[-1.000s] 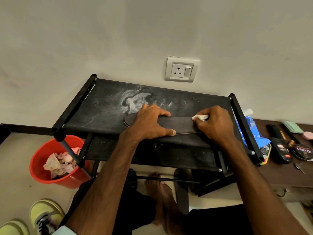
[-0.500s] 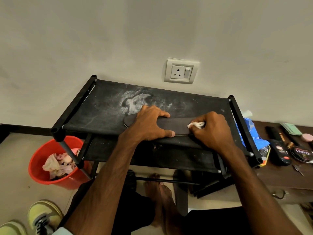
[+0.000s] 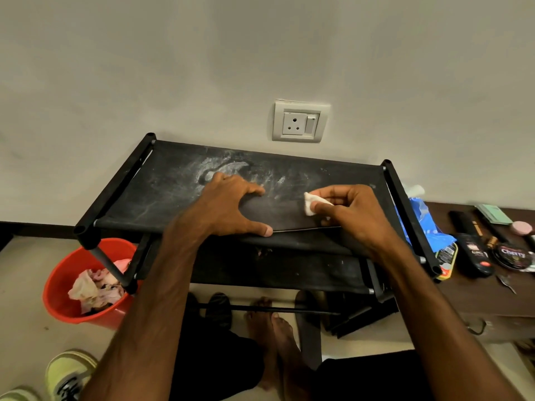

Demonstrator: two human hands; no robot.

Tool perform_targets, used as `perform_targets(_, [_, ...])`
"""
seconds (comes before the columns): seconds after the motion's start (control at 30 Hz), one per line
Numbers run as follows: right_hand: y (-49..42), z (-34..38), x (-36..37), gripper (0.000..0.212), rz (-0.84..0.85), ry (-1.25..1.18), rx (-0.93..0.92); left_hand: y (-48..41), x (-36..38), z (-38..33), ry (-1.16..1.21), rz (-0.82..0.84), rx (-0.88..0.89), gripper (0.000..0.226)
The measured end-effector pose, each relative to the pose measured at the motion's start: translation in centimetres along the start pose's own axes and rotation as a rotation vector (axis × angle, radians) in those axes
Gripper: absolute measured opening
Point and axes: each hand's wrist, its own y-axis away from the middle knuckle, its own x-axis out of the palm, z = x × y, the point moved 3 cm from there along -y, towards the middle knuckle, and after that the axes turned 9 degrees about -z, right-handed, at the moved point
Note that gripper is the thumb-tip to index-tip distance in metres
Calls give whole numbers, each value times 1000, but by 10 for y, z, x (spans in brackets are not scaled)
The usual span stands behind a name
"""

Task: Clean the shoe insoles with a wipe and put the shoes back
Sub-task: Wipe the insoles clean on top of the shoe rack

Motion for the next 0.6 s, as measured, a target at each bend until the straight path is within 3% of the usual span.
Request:
perform_targets(0.27, [0,4,-8,18,55,-90,23,0,2,1,34,-49,14,82])
perform_targets(0.5, [-5,-3,-17,16,-75,380,-173,-7,28,-34,0,-80,91,90])
perform_targets(0.6, [-7,-7,-22,18,-102,465,-194,-9,23,-29,15,-84,63,95])
